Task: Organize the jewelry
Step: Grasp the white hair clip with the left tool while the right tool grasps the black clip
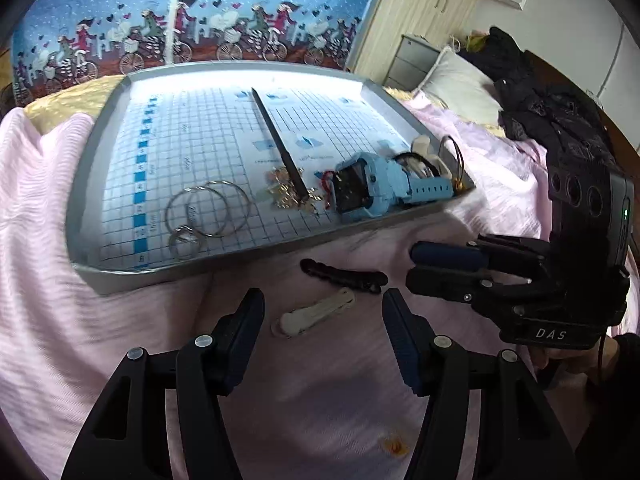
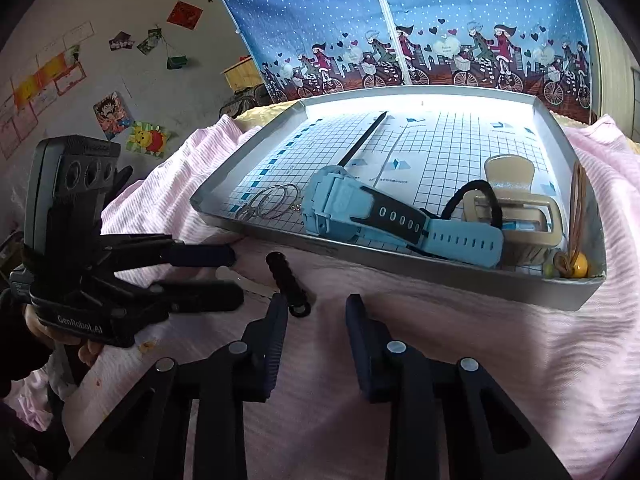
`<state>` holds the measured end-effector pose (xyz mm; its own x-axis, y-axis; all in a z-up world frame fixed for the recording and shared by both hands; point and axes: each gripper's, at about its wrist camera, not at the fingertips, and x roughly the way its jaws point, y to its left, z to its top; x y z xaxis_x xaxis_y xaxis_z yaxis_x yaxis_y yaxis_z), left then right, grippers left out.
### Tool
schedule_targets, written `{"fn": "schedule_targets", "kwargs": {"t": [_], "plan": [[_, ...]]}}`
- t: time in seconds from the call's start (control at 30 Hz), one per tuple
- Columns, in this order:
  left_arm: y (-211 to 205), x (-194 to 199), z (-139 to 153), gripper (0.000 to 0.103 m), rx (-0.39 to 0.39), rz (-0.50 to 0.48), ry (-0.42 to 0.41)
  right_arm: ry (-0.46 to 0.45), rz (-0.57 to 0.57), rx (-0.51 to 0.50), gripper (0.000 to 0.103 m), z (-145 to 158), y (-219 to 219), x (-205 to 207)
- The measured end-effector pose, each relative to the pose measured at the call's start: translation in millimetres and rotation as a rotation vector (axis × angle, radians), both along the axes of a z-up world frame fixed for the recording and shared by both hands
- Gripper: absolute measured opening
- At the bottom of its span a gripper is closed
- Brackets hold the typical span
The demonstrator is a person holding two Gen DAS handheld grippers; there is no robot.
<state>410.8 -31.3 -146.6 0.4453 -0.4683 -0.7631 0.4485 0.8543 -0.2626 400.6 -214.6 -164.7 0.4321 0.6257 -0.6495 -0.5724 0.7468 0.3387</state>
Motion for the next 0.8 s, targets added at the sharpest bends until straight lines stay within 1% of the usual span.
{"fn": "schedule_targets", "kwargs": {"t": [0.03, 0.1, 0.17, 0.27, 0.33, 0.4, 0.53, 0.67, 0.8], "plan": [[-1, 0, -1, 0.054, 0.003, -0.01, 0.01, 0.002, -0.001, 0.001, 0.029, 0, 0, 1], [-4, 0, -4, 0.042, 0.016, -0.02, 0.022, 0.004, -0.003, 0.003, 0.029, -1, -1, 1], [-5, -1, -7, 0.042, 0.033, -0.015, 0.027, 0.004, -0.003, 0.001, 0.029, -1, -1, 1], [-4, -5, -7, 0.042, 0.028, -0.015, 0.023, 0.005, 0.005, -0.011, 0.029, -2, 1, 1], [-2, -7, -8, 0.036, 0.023, -0.009, 0.024, 0.004, 0.012, -0.017, 0.029, -3, 4, 2], [-1, -8, -9, 0.026, 0.021, 0.003, 0.026, 0.006, 0.015, -0.02, 0.029, -4, 6, 3], [2, -7, -10, 0.018, 0.01, 0.029, 0.037, 0.011, 0.015, -0.01, 0.029, -5, 7, 6], [6, -9, -9, 0.015, -0.006, 0.06, 0.039, 0.014, 0.02, -0.008, 0.029, -5, 9, 7], [11, -25, -10, 0.015, 0.009, 0.136, 0.015, 0.013, 0.034, -0.02, 0.029, -6, 14, 7]]}}
